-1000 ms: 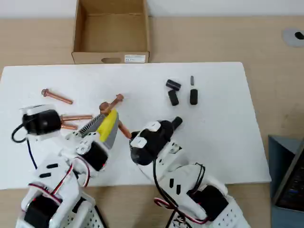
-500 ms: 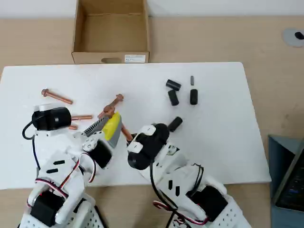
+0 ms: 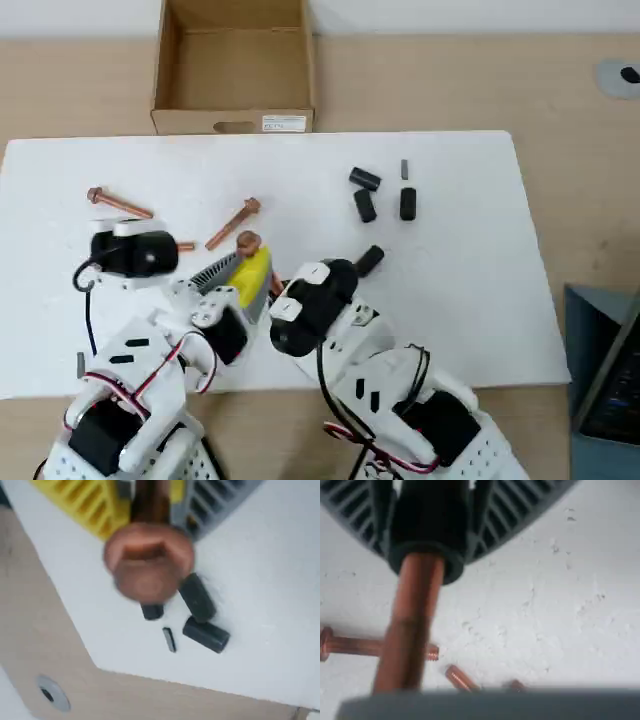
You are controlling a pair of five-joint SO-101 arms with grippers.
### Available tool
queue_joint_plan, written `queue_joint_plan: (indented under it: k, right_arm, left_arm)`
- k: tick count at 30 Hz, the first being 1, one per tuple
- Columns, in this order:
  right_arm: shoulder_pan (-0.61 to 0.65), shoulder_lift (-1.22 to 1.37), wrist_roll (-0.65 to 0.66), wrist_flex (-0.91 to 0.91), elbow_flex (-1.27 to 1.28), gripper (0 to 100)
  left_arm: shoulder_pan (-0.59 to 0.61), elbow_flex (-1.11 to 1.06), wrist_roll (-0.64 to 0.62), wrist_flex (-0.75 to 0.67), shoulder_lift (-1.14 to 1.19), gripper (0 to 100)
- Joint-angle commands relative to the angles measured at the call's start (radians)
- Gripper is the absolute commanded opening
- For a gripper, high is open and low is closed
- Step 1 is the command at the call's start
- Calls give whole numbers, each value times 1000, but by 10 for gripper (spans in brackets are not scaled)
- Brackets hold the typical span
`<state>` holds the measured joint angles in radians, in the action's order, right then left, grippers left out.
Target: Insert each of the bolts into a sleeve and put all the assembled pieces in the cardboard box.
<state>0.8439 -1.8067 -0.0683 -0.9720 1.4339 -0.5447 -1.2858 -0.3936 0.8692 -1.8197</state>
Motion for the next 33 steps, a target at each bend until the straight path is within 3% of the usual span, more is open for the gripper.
queue_joint_plan:
  k: [1,9,17,23,33]
  right_arm:
    - [15,-147,8,29,-50,9]
    - [15,-147,8,29,-50,9]
    - [15,-147,8,29,-50,9]
    - [15,-147,8,29,-48,9]
    - [12,-147,8,29,-42,9]
  left_arm:
    - [-69,8,46,5,-5,1]
    - [-133,-26,81,203,-5,1]
    - [-101,-26,83,206,-5,12]
    - [-15,-26,77,209,-5,171]
    - [8,43,81,210,-4,175]
